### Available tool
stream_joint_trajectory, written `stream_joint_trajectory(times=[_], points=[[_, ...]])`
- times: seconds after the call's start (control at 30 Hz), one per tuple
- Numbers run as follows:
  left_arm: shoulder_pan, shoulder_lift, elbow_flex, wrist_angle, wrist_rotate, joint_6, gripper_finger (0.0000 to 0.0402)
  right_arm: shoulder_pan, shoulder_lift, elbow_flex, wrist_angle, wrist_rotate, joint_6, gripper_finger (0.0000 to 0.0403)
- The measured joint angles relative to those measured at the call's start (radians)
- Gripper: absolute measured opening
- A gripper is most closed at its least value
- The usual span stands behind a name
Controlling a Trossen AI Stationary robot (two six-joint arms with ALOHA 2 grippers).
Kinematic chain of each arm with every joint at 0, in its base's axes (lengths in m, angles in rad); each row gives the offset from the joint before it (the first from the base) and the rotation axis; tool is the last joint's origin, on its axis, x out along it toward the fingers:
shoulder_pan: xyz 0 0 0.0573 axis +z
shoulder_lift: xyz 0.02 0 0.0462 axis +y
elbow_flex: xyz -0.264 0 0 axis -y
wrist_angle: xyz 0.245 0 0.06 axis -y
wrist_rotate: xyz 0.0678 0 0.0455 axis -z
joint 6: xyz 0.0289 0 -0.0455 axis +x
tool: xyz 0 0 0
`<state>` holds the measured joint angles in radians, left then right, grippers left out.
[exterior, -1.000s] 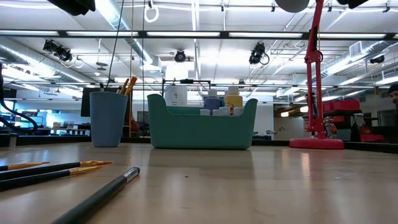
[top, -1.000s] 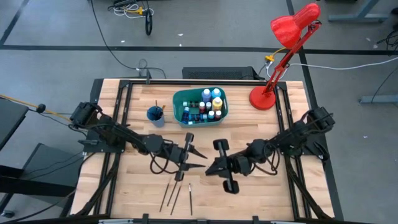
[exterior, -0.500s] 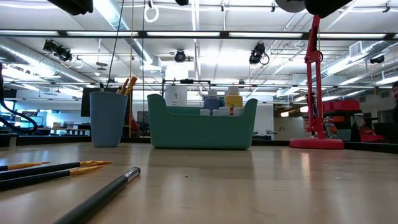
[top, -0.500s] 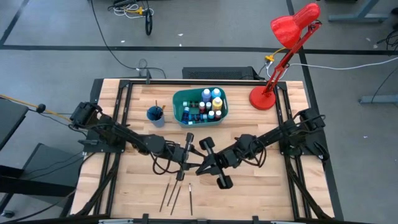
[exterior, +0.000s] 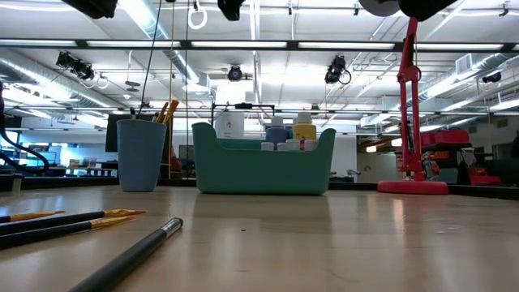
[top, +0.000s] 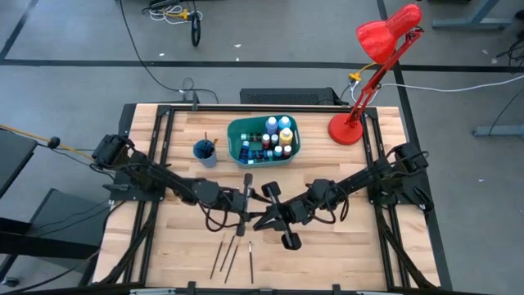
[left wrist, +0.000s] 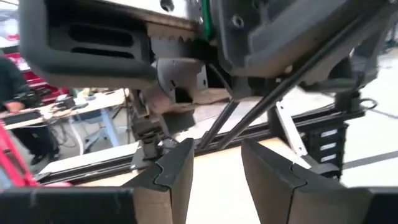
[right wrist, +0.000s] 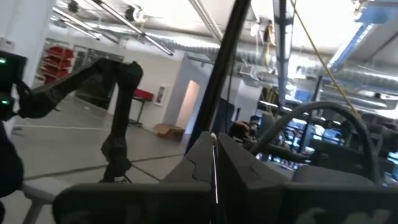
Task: Pick & Place Paint Supplies
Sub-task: Put the silver paint brush into the blue cup
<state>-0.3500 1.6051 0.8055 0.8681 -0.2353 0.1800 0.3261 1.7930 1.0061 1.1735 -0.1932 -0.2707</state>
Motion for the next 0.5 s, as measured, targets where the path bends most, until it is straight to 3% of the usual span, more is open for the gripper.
stream_joint_trajectory(times=[0.33,0.5], points=[[-0.082,-0.003,0.000,0.019,-0.227,0.099,0.0124,0.050,-0.071,0.000,-0.201,0.163,-0.149,0.0006],[-0.113,-0.003,0.000,0.039,-0.272,0.174,0.0123,0.056,-0.072,0.000,-0.222,0.204,-0.165,0.0006]])
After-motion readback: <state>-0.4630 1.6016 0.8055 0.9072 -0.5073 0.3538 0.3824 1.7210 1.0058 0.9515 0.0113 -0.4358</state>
